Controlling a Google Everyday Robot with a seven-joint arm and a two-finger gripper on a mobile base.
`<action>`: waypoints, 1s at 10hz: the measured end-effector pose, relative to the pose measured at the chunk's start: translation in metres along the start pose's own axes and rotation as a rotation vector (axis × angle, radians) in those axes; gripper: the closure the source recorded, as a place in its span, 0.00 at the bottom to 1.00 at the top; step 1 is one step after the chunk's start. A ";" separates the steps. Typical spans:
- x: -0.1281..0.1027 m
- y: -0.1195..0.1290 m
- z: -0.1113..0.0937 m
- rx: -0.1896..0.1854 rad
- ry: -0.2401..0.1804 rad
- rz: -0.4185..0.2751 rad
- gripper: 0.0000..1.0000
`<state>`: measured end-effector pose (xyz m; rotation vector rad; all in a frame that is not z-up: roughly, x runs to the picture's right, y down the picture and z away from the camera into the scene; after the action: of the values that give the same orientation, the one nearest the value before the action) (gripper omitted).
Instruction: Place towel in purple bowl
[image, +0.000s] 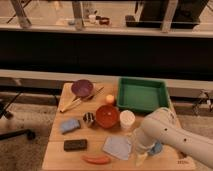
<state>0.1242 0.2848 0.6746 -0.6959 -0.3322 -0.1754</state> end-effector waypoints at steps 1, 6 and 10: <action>-0.001 -0.001 0.006 -0.002 -0.003 -0.004 0.20; -0.011 -0.007 0.026 -0.008 -0.021 -0.025 0.20; -0.018 -0.011 0.037 -0.002 -0.037 -0.046 0.20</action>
<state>0.0953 0.3013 0.7016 -0.6941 -0.3841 -0.2064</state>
